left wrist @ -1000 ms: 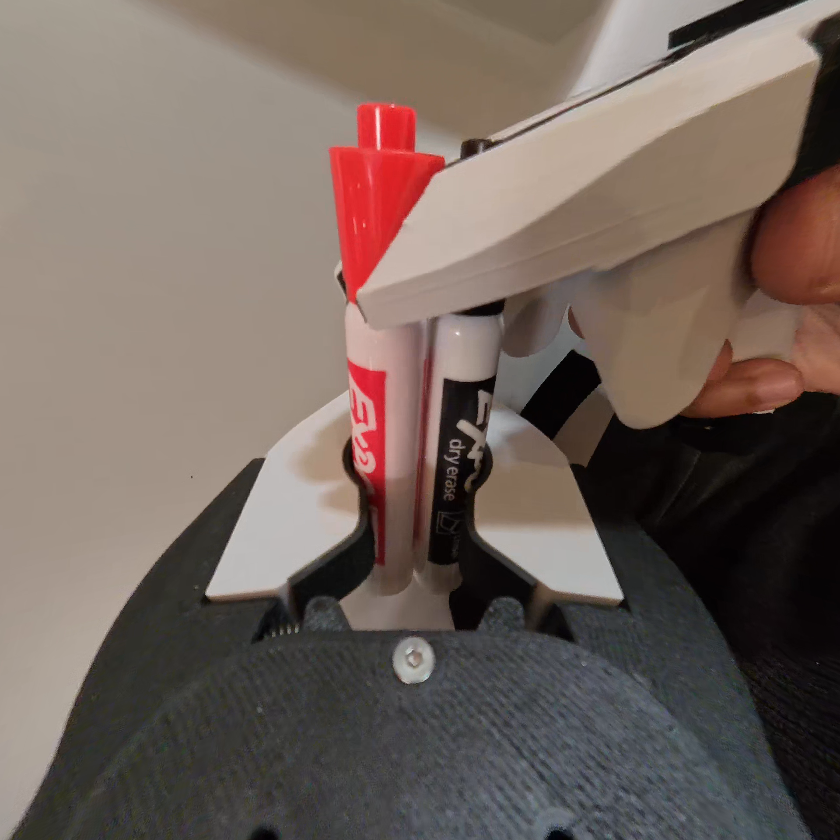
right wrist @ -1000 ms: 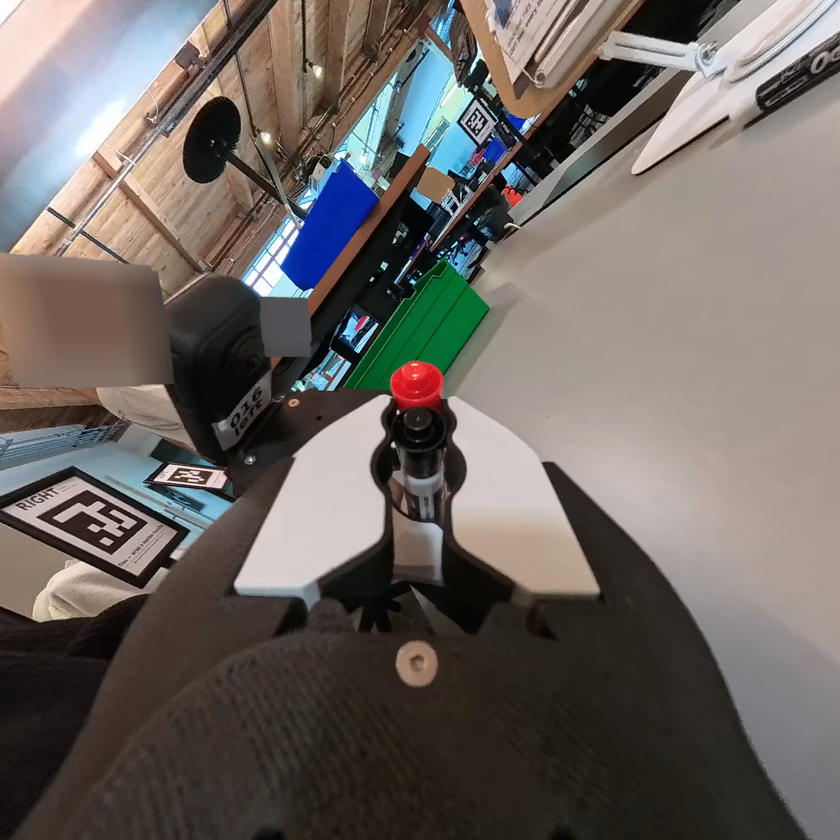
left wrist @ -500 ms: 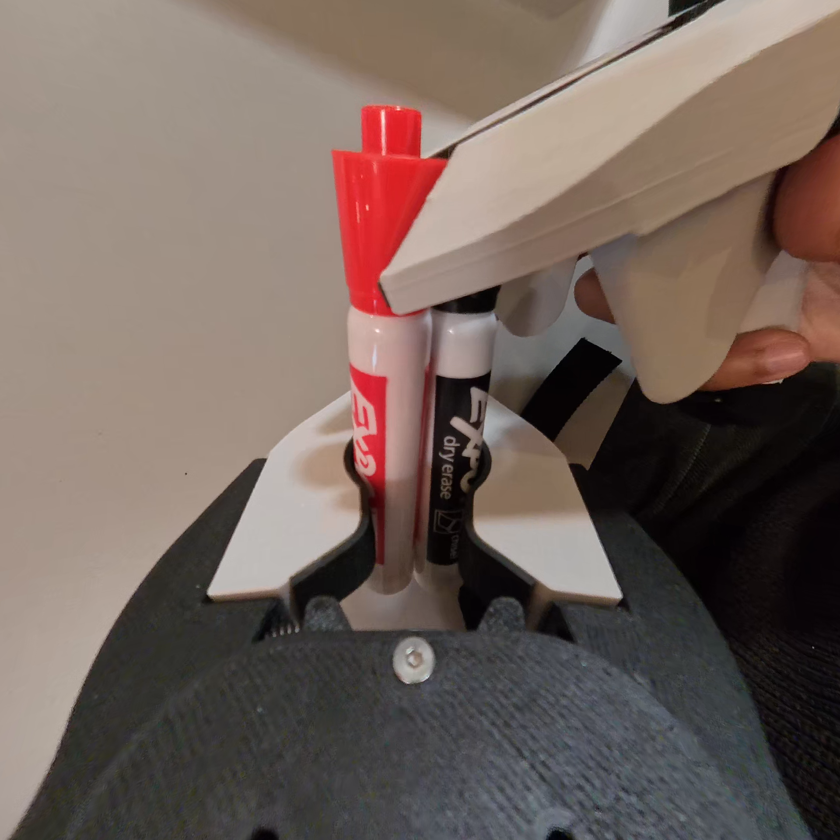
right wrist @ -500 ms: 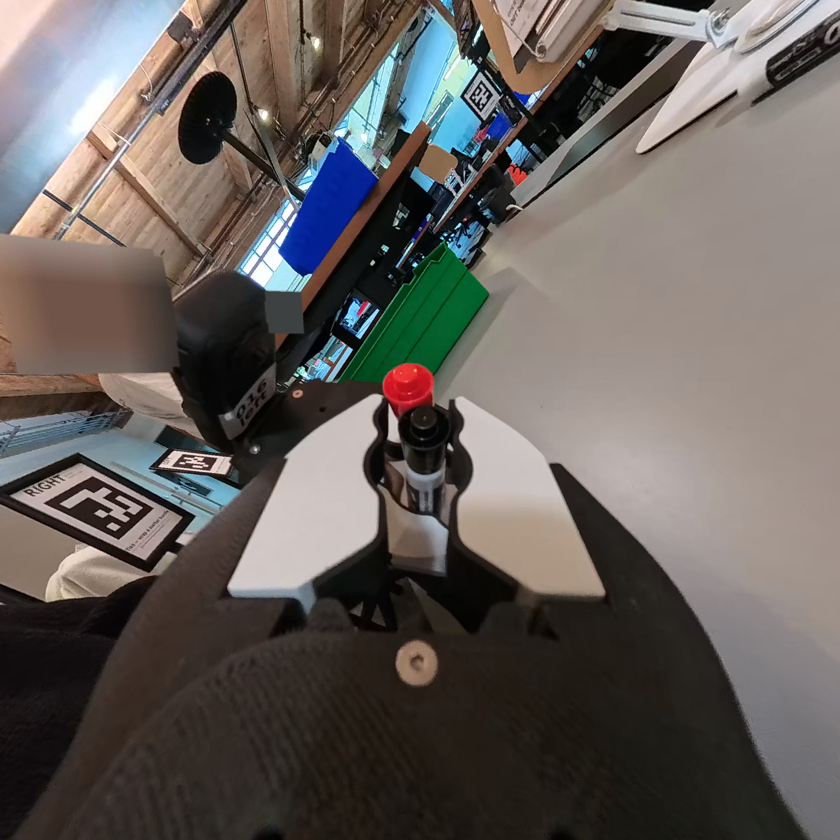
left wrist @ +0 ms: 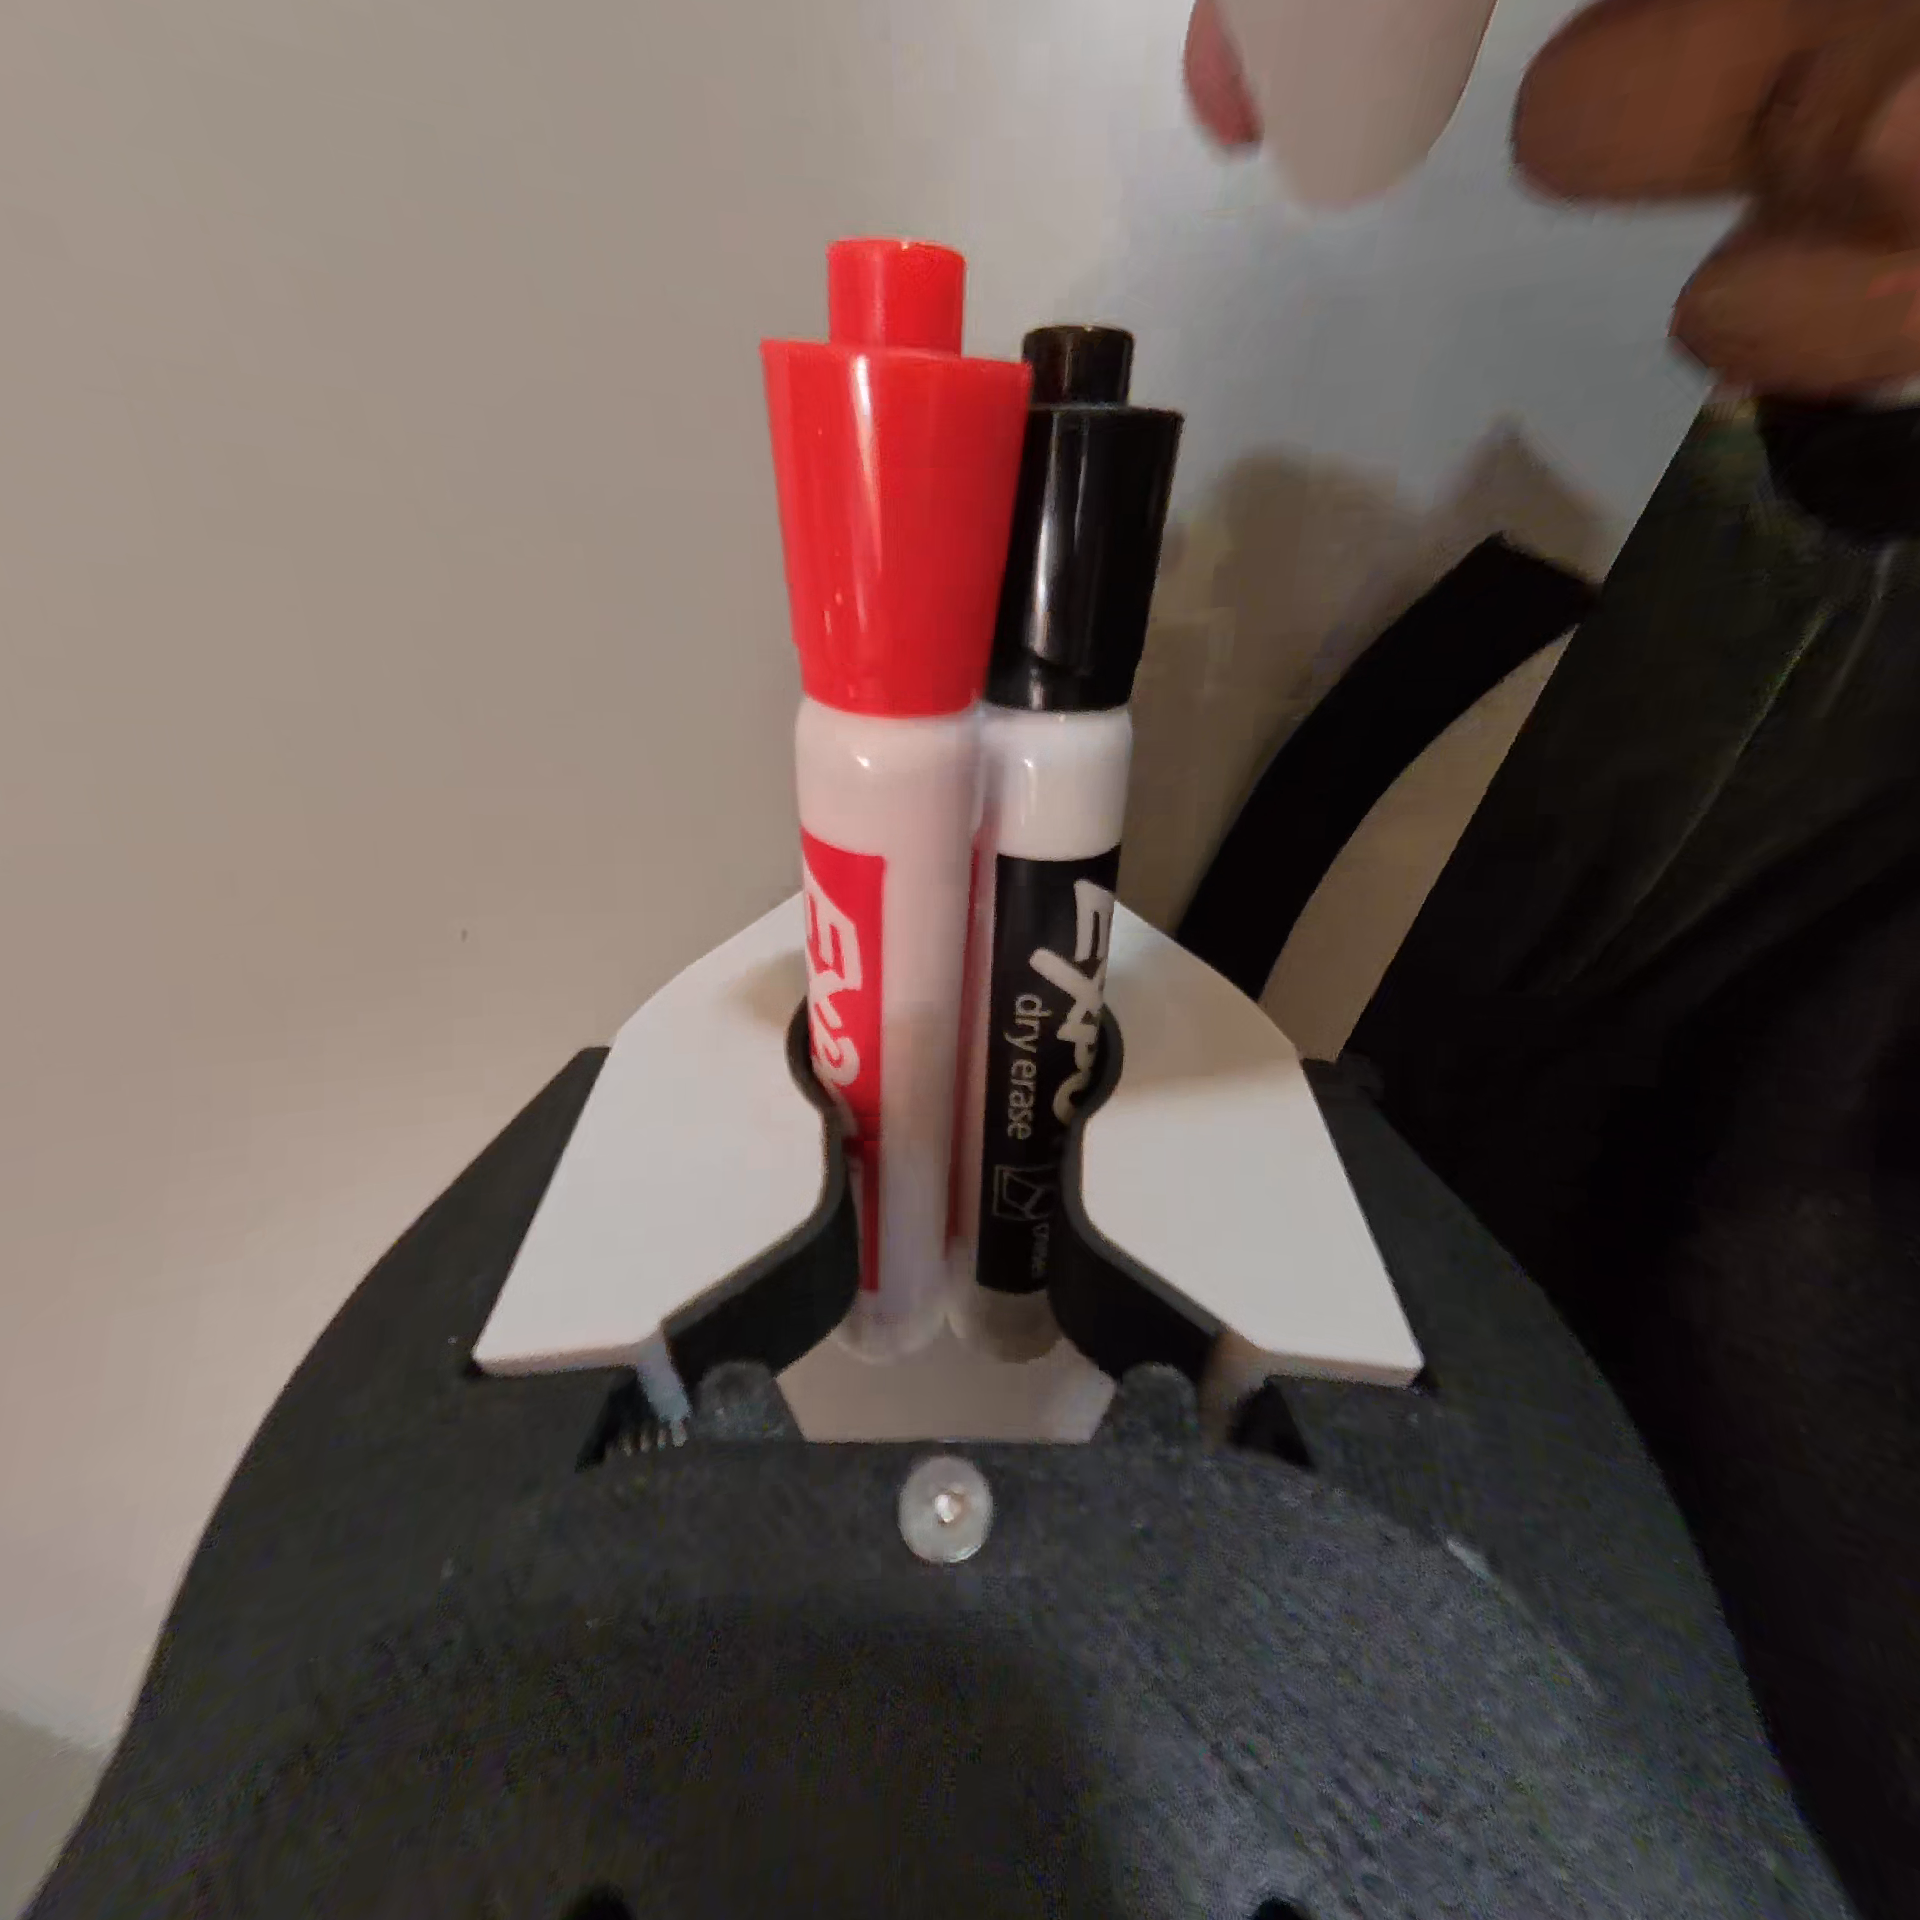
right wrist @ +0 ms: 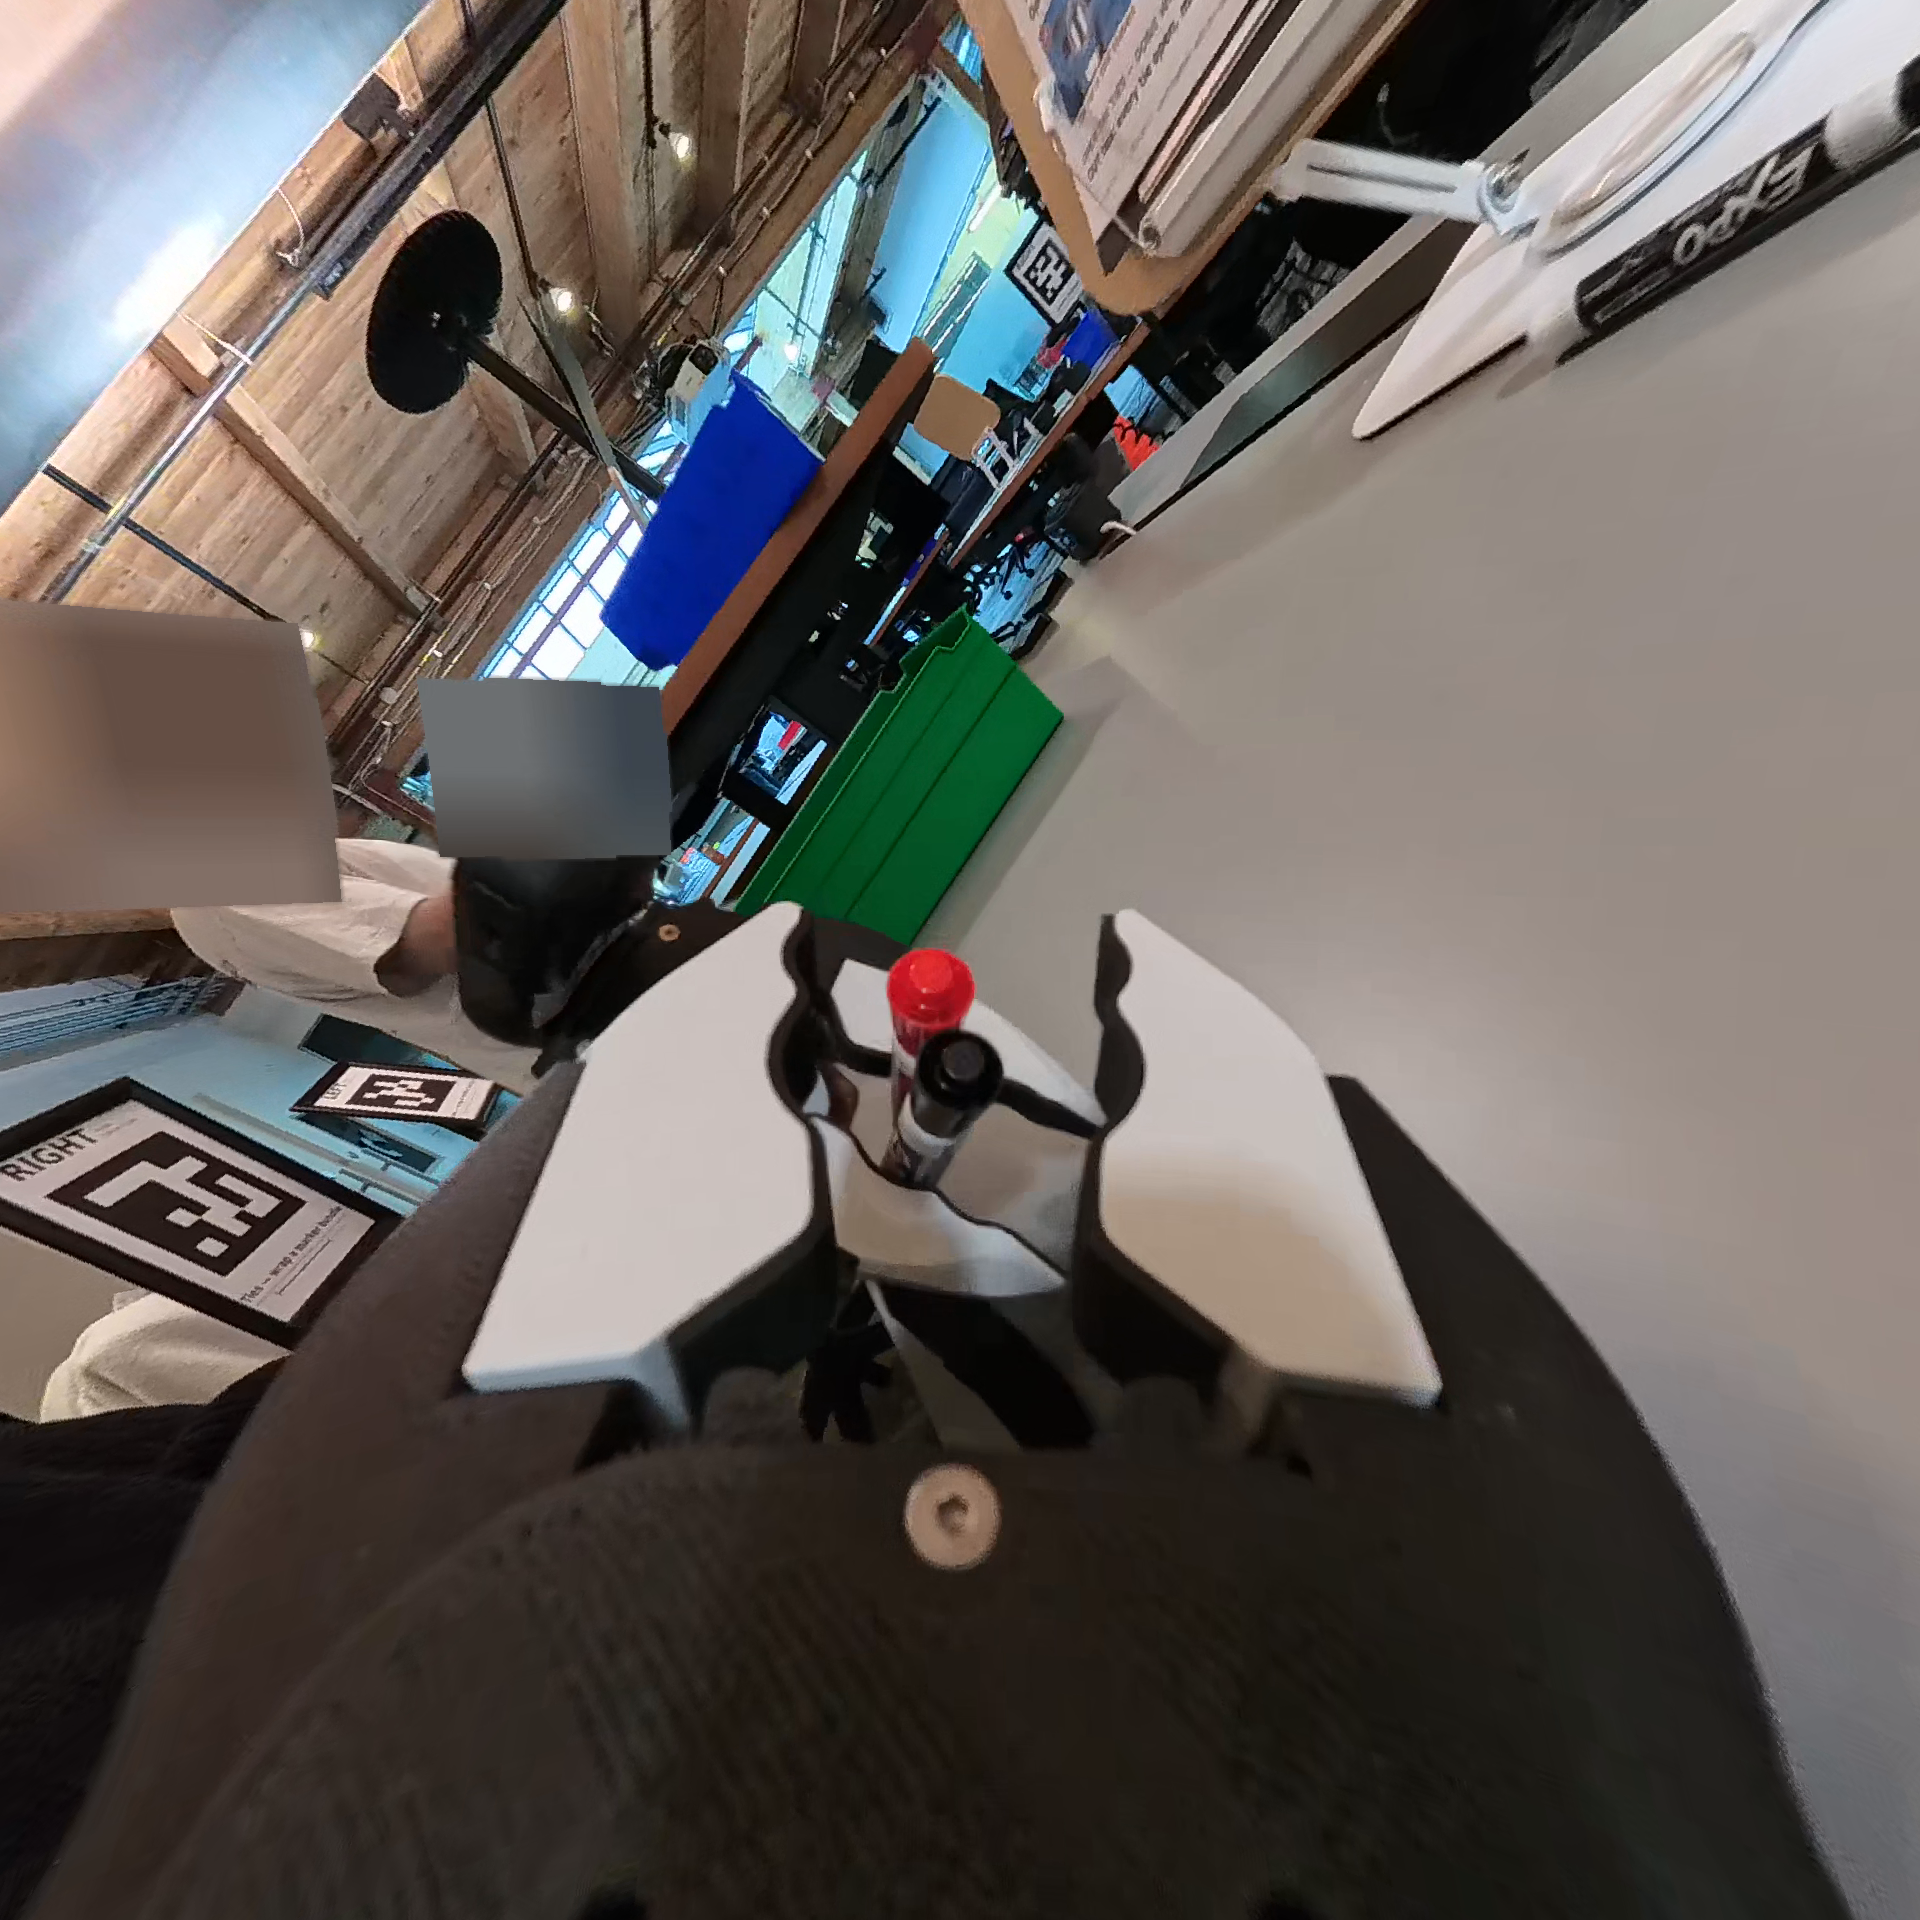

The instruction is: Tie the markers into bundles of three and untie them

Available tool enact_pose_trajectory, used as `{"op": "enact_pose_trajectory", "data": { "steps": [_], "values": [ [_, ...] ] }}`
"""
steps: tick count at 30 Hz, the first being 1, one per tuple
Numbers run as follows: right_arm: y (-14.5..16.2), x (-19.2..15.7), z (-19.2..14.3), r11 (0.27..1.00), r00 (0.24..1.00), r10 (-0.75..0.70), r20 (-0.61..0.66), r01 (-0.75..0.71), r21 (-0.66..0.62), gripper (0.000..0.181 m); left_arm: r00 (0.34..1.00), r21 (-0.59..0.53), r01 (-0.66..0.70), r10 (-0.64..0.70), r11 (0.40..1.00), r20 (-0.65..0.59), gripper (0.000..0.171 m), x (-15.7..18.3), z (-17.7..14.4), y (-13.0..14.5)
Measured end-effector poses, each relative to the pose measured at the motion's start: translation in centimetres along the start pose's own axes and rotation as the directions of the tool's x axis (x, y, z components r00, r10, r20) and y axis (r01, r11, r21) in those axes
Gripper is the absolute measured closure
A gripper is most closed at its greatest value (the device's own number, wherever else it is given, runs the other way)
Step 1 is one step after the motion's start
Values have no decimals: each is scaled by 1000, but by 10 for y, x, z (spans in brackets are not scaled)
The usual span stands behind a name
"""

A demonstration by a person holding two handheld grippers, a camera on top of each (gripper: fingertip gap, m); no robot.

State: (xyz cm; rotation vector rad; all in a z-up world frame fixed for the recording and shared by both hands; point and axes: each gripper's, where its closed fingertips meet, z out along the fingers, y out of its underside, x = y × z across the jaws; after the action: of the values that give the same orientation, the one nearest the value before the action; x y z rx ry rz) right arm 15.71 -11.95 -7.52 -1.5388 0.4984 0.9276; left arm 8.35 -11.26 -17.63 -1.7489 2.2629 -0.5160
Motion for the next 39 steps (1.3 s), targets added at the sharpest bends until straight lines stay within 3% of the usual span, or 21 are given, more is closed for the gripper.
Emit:
{"op": "enact_pose_trajectory", "data": {
  "steps": [5, 10, 17, 22, 34, 39],
  "values": [
    [11, 0, 2, 996, 999, -38, 5, 39, -83, 130, 990, -67, 25, -34, 997, -137, 129, 7, -15, 22],
    [33, -9, 11, 967, 987, -157, 27, 159, -198, 131, 948, -155, -158, 106, 975, -299, 128, 35, -14, 50],
    [40, -19, 12, 915, 946, -316, 77, 325, -239, 133, 933, -103, -160, 116, 982, -342, 128, 36, -15, 48],
    [48, -18, 8, 777, 829, -553, 86, 551, -305, 133, 935, -107, -158, 114, 982, -336, 129, 36, -15, 48],
    [42, -27, 7, 810, 844, -523, 118, 535, -241, 136, 934, -96, -137, 96, 986, -345, 129, 35, -15, 47],
    [43, -27, 8, 768, 803, -586, 109, 593, -242, 137, 933, -95, -127, 87, 987, -349, 129, 35, -15, 47]
  ]
}}
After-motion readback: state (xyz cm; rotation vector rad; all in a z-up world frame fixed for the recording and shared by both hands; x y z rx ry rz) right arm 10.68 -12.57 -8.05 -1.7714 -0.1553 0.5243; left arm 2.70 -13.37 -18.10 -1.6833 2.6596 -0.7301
